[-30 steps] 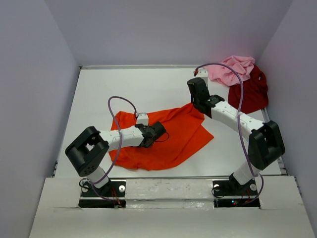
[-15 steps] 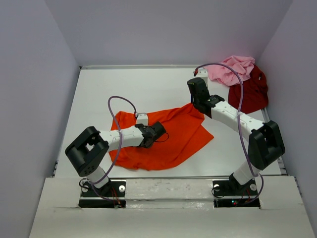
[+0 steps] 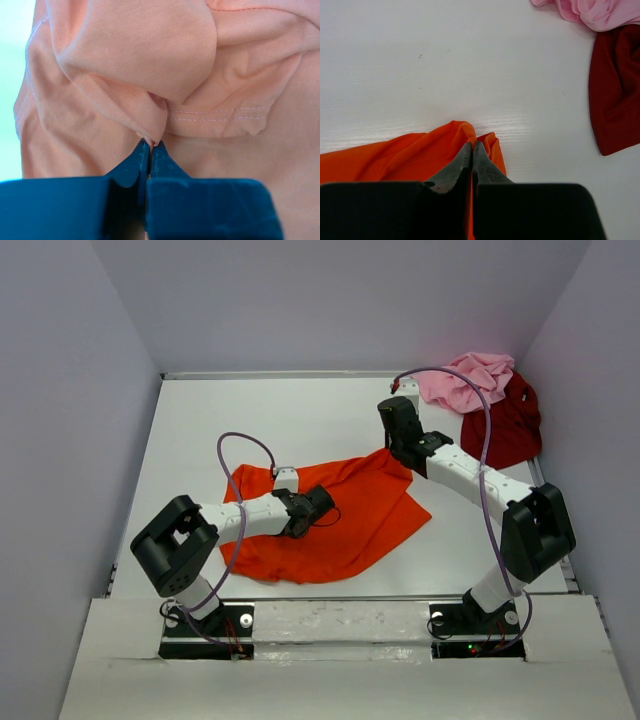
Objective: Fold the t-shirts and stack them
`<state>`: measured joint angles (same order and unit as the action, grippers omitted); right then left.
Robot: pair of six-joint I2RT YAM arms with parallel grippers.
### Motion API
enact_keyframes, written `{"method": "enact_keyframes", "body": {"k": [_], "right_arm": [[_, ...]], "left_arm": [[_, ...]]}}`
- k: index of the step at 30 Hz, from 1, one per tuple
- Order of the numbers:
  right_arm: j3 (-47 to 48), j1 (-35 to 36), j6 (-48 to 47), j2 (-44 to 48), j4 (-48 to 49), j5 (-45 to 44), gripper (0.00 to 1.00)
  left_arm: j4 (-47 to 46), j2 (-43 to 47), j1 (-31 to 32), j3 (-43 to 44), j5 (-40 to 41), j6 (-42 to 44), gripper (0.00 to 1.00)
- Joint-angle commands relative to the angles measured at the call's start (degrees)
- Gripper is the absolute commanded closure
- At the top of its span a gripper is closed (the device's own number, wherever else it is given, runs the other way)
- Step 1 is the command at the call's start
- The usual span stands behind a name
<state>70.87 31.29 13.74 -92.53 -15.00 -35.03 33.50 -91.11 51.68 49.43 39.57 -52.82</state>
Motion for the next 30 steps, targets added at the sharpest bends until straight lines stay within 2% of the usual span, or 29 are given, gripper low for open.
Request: {"method": "enact_keyframes", "body": {"k": [1, 8, 12, 23, 27, 30], "right_arm": [[2.61, -0.17, -0.03, -0.28, 0.59, -0.13, 1.0], [2.52, -0.17, -0.29, 0.24, 0.59, -0.22, 1.0], [2.17, -0.17, -0.46, 2.0, 0.59, -0.48, 1.0], [2.52, -0.17, -2.05, 9.82, -0.64, -0.83, 1.0], [3.22, -0.17, -1.87, 12.46, -1.34, -2.15, 1.0], [3.92, -0.17, -2.75, 15.62, -2.13, -3.38, 1.0]], "left_arm": [[1.57, 1.38, 0.0, 2.07, 3.49, -0.62, 1.0], [1.66, 3.13, 0.0, 1.72, 4.37, -0.18, 1.0], [5.69, 8.57, 0.0, 5.4, 8.23, 1.13, 1.0], [9.48, 25.37, 0.0, 11.3, 20.28, 11.33, 1.0], [6.86, 32.46, -0.09, 11.74, 22.39, 15.8, 1.0], [1.77, 37.4, -0.09, 11.57, 23.88, 22.82, 1.0]]}}
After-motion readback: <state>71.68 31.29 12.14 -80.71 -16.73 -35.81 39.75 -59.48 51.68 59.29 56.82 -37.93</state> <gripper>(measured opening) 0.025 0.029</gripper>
